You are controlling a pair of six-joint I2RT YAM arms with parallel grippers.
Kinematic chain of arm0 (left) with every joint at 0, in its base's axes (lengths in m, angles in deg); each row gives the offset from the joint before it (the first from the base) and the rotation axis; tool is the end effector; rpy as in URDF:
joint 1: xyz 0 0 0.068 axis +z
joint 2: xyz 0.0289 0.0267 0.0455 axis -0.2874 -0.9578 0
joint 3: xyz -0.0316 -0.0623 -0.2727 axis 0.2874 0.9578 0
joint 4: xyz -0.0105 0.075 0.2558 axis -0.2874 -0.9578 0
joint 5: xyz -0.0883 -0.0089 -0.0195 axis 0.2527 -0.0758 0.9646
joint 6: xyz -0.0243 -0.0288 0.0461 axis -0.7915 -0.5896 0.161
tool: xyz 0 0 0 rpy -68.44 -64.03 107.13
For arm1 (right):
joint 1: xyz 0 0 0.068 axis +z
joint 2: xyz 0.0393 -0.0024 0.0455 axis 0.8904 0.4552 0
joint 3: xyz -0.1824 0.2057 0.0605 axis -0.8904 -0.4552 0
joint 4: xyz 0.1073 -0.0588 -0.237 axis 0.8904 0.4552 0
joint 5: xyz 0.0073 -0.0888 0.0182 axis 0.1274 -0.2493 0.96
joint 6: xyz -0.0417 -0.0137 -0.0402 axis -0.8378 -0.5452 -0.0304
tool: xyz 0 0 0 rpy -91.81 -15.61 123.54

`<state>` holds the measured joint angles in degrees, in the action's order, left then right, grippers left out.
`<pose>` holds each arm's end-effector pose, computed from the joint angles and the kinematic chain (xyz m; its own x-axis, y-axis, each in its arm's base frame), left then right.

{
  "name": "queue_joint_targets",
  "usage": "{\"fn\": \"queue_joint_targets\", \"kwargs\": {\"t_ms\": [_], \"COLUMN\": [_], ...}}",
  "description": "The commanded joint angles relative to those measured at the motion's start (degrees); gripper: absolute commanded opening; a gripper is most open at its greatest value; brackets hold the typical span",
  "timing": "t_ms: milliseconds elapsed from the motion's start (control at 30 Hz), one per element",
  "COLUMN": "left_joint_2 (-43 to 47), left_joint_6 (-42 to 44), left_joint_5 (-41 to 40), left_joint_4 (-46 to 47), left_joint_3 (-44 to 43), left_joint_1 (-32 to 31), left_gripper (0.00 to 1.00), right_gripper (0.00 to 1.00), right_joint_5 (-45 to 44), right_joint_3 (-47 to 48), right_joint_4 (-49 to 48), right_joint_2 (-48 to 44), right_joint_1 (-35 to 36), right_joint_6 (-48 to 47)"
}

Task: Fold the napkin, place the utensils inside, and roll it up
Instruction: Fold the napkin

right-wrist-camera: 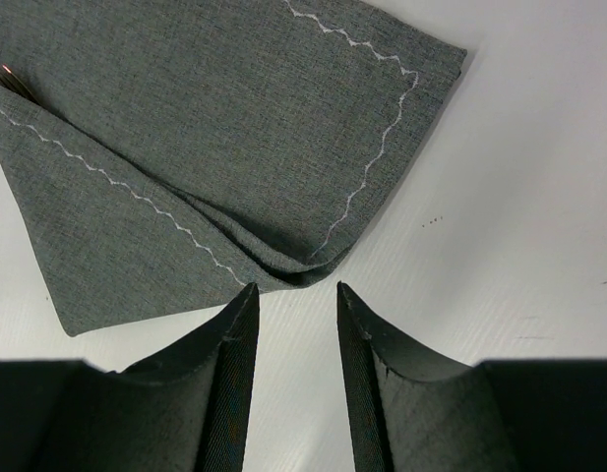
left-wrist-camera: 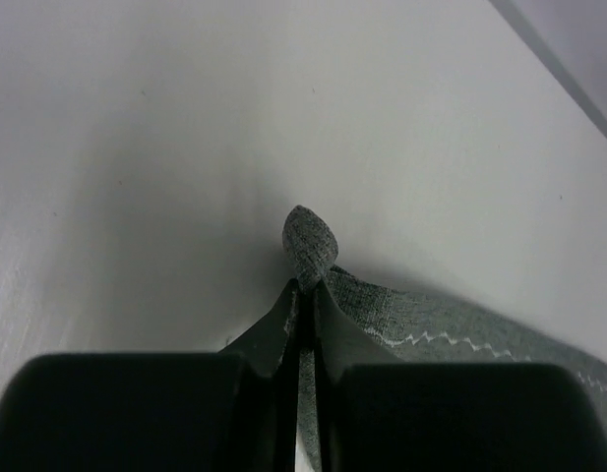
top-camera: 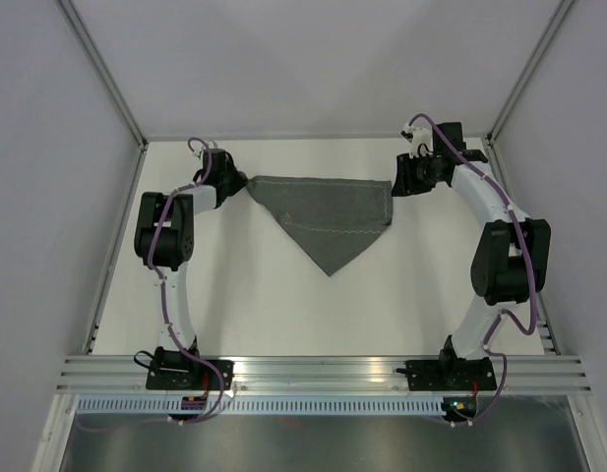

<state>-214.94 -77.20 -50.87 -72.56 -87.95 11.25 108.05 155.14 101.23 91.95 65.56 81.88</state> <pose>0.5037 -0.0492 0.1341 -0.5077 -0.6051 -0.6133 -0.2816 0.7893 -0.5456 0.4119 0.0369 0.2685 -0.7671 -0.1555 -0.6224 -0.3860 0.8868 0.2541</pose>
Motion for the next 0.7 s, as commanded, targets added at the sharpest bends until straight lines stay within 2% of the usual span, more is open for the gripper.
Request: {"fn": "queue_joint_targets", "kwargs": {"t_ms": [0, 133, 333, 667], "left_joint_2": [6.9, 10.6, 16.6, 23.5], "left_joint_6": [3.6, 5.3, 7.0, 11.6], "left_joint_5": [8.4, 16.0, 22.6, 36.0], "left_joint_4": [16.9, 26.7, 35.4, 37.9], "left_joint_3": [5.6, 11.7, 18.5, 24.7], "left_joint_1": [0.2, 0.1, -0.3, -5.5], "left_gripper": [0.06, 0.04, 0.05, 0.05], "right_gripper": [0.43, 0.43, 0.43, 0.43], "right_joint_5": [-0.5, -1.1, -0.8, -1.3], "right_joint_3": [-0.1, -0.2, -0.8, -1.5], "right_joint_4": [-0.8, -0.4, -0.3, -0.1], "right_joint_2": [-0.2, -0.8, -1.3, -1.7], "right_joint_1": [0.2, 0.3, 0.2, 0.2], "right_joint_6": [-0.9, -1.5, -1.1, -1.4]}}
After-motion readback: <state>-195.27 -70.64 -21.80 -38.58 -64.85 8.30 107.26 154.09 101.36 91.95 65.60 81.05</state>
